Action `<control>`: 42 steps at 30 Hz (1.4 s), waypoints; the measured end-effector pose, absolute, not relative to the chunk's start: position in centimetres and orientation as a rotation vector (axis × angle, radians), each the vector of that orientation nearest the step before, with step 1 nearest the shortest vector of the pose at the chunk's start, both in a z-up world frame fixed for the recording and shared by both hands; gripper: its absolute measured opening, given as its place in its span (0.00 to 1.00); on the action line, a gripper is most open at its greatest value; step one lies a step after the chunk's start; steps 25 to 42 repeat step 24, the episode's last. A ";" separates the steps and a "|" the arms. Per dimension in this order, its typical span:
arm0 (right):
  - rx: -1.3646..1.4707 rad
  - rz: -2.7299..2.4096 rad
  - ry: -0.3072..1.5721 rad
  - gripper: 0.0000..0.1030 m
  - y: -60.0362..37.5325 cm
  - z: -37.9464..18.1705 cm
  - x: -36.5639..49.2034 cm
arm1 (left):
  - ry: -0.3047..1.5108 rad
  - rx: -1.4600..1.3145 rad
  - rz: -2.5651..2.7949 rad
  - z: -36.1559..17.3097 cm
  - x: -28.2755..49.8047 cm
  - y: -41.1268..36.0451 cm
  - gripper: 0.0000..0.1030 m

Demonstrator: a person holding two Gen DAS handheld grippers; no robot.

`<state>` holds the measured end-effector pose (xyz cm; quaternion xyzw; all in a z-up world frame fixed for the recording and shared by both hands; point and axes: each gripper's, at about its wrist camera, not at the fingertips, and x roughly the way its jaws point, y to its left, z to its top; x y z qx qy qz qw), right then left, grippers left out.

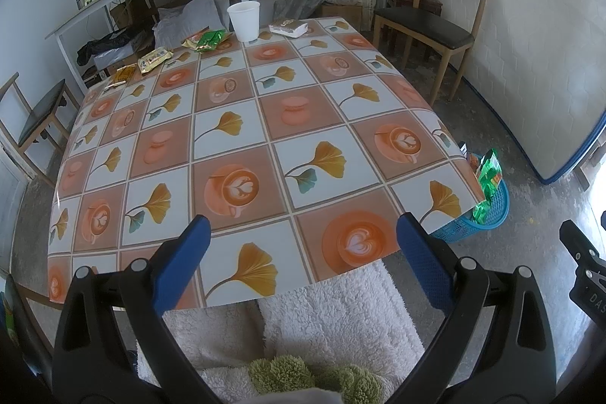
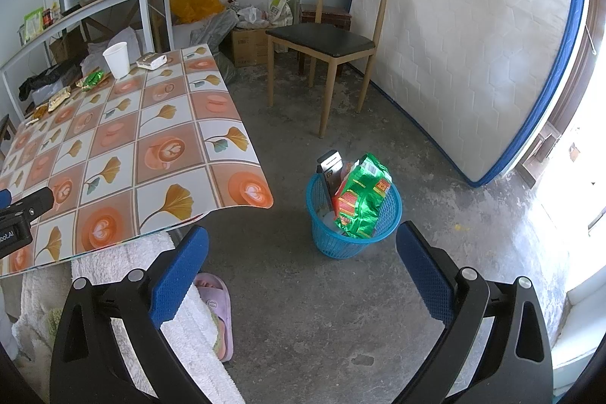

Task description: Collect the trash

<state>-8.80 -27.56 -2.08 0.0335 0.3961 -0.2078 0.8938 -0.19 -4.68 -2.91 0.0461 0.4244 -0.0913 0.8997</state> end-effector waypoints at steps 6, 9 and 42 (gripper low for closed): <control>0.070 -0.431 0.821 0.94 -27.5 -2.1 -8.8 | 0.877 0.096 -0.188 -2.9 -0.2 -4.7 0.92; 0.071 -0.431 0.822 0.94 -27.5 -2.1 -8.8 | 0.877 0.095 -0.187 -2.9 -0.2 -4.7 0.92; 0.072 -0.431 0.821 0.94 -27.6 -2.1 -8.8 | 0.880 0.093 -0.188 -3.1 -0.2 -4.6 0.92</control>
